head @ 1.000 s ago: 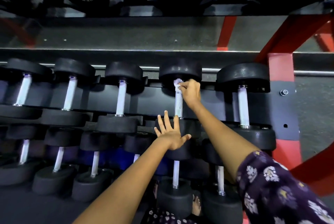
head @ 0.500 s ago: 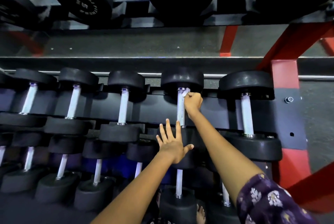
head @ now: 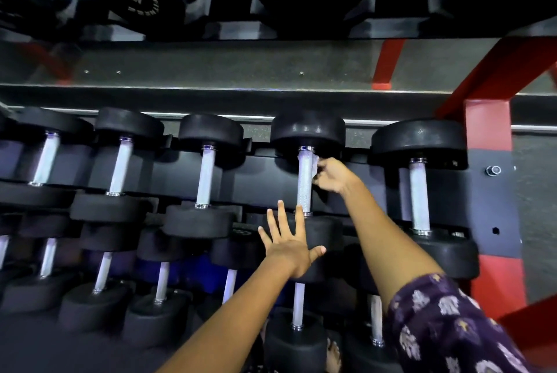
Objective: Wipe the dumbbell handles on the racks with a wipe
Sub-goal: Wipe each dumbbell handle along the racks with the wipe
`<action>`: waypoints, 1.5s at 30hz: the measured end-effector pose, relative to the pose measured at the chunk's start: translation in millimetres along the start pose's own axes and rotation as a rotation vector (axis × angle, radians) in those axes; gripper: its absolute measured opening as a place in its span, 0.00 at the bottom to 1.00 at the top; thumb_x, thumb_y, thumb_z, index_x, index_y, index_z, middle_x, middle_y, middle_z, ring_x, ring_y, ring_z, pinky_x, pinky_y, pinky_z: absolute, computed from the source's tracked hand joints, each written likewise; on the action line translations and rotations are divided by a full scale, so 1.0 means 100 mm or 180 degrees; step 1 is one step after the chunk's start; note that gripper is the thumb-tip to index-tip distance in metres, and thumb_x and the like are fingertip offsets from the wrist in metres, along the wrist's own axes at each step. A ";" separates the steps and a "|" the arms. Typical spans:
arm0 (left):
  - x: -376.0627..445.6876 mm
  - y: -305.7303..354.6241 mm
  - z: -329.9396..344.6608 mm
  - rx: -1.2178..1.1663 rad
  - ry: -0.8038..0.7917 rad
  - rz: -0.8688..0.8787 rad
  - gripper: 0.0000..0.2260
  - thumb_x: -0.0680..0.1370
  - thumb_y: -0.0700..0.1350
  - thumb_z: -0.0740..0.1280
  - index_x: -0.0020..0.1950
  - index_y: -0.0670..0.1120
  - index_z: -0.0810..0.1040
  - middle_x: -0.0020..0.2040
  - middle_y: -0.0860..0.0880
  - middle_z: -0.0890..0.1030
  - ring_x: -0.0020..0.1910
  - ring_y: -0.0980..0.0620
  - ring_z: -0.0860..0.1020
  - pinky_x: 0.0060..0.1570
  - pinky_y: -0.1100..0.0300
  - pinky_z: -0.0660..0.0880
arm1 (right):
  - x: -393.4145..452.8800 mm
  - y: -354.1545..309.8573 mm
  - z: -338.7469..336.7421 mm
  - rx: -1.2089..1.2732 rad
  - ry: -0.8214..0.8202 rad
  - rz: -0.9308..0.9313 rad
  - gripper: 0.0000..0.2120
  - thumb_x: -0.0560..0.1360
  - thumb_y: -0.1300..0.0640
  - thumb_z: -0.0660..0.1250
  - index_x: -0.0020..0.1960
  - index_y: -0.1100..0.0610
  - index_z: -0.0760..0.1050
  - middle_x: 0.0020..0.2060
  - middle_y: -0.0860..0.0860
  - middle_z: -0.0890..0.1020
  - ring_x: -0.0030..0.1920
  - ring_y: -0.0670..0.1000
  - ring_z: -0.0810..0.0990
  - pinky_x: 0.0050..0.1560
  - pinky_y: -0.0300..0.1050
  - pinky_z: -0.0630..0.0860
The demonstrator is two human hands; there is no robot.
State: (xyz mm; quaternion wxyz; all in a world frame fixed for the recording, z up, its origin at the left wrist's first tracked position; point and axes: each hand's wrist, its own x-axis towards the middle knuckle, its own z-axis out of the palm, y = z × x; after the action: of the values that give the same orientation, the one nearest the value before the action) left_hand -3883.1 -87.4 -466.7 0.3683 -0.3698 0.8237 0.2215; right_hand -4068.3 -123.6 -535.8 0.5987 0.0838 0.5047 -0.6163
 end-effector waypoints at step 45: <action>-0.03 0.00 0.00 -0.0024 0.0078 0.0043 0.41 0.80 0.64 0.53 0.75 0.48 0.26 0.71 0.40 0.22 0.73 0.37 0.28 0.73 0.42 0.37 | -0.61 0.23 0.03 -0.3315 -0.0016 0.0510 0.17 0.75 0.72 0.49 0.32 0.59 0.64 0.24 0.50 0.66 0.15 0.41 0.62 0.15 0.31 0.55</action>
State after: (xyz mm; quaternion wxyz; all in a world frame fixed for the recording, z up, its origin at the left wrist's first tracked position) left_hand -3881.5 -86.4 -464.5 0.3553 -0.3684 0.8298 0.2224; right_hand -4031.3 -80.5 -503.9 0.6074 -0.1879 0.7347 -0.2363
